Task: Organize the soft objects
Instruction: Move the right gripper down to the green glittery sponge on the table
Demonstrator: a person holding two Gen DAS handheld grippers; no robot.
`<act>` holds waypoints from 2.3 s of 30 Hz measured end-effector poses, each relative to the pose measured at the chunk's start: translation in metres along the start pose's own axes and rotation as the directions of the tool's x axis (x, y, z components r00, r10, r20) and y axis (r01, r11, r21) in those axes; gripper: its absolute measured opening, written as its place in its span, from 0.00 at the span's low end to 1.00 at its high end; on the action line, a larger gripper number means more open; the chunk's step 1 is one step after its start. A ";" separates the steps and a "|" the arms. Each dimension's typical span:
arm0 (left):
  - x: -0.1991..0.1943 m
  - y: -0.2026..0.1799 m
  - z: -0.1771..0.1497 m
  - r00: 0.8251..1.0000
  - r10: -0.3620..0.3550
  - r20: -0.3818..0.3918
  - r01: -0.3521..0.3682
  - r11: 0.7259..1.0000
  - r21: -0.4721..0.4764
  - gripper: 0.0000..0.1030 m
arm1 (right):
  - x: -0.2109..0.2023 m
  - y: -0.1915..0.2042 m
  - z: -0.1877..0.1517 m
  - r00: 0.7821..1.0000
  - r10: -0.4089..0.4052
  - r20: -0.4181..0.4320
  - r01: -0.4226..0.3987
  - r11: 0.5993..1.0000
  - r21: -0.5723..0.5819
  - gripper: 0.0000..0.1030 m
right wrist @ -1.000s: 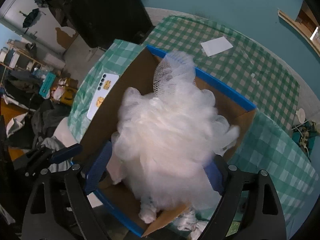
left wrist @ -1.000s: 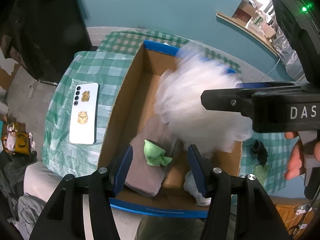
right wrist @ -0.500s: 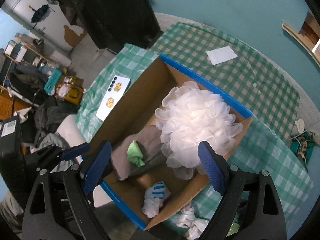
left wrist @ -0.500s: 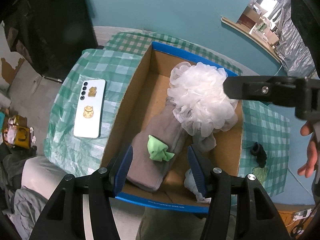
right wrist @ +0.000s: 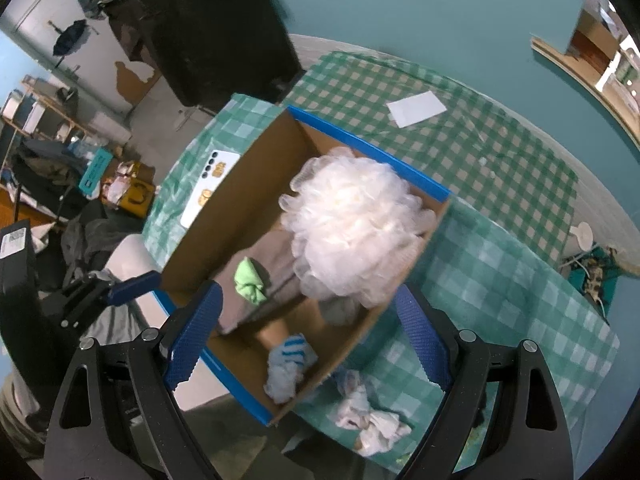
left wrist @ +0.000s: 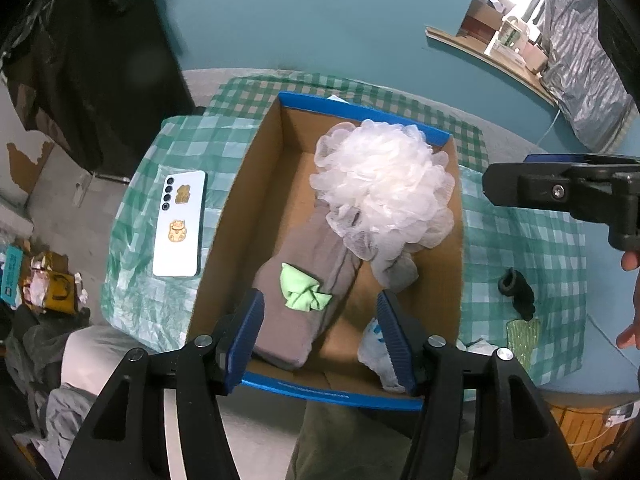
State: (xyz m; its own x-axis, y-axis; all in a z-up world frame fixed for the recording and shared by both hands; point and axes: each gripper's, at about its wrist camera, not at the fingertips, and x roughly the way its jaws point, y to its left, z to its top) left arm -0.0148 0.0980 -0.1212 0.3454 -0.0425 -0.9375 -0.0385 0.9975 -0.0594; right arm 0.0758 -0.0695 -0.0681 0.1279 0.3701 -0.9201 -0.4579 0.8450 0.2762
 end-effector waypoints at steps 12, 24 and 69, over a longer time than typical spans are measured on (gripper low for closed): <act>-0.006 -0.052 -0.014 1.000 -0.013 -0.013 0.014 0.996 0.088 0.64 | -0.025 -0.043 -0.038 0.999 -0.036 0.018 0.034 0.997 0.071 0.85; -0.004 -0.104 -0.031 0.999 -0.028 -0.044 0.035 0.987 0.160 0.67 | -0.042 -0.090 -0.087 0.998 -0.066 0.004 0.065 0.984 0.165 0.85; 0.075 -0.190 -0.082 0.966 0.010 -0.257 0.003 0.999 0.049 0.67 | 0.042 -0.174 -0.229 0.974 -0.122 -0.189 0.174 0.941 0.290 0.85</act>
State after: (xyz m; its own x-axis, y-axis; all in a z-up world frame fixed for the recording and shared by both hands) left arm -0.0581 -0.0989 -0.2083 0.0920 -0.0455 -0.9947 0.0087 0.9990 -0.0449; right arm -0.0405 -0.2889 -0.2179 0.0146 0.1849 -0.9827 -0.1534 0.9715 0.1805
